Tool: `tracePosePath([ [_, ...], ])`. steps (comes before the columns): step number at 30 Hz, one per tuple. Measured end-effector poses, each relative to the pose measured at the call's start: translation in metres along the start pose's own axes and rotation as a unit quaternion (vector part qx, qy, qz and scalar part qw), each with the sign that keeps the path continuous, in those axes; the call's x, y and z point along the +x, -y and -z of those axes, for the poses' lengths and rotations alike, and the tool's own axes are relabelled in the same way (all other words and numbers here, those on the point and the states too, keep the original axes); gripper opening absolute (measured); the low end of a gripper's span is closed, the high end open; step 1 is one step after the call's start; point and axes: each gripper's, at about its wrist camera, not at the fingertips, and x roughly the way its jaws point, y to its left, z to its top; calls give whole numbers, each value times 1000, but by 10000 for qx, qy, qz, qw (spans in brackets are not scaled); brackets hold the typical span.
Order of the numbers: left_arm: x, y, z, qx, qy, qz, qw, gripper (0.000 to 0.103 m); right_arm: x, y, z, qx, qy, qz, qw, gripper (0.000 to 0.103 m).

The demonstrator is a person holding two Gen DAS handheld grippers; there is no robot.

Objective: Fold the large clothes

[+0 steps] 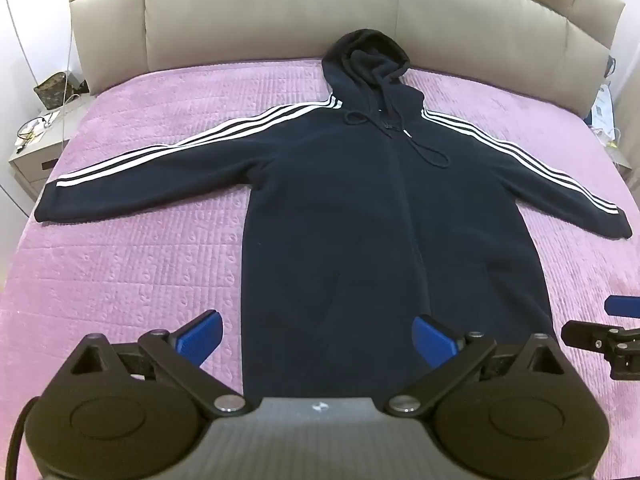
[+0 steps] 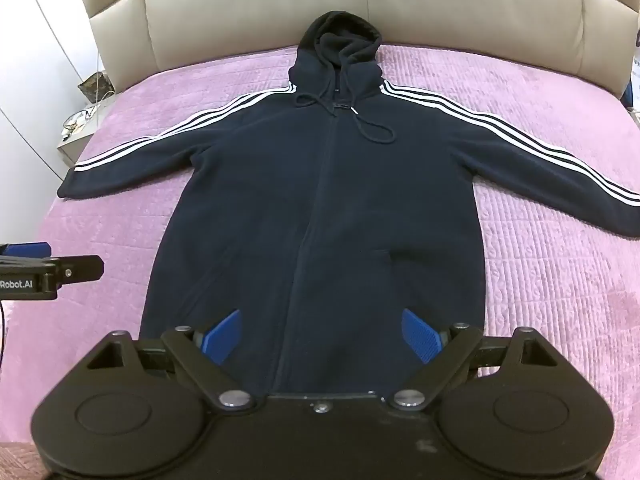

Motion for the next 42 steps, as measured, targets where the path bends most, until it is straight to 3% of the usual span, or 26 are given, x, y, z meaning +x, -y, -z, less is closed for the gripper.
tracePosePath([
  [9, 11, -6, -7, -104, -215, 239, 9994, 101, -1, -1, 2, -10, 26, -93, 10000, 102],
  [10, 10, -4, 2, -113, -69, 89, 9999, 101, -1, -2, 2, -28, 25, -78, 10000, 102],
  [19, 8, 1, 3, -98, -74, 48, 9999, 100, 3, 2, 4, 66, -41, -57, 10000, 102],
  [42, 16, 0, 4, -97, -186, 269, 9994, 99, 3, -1, 6, 96, -30, 78, 9999, 102],
])
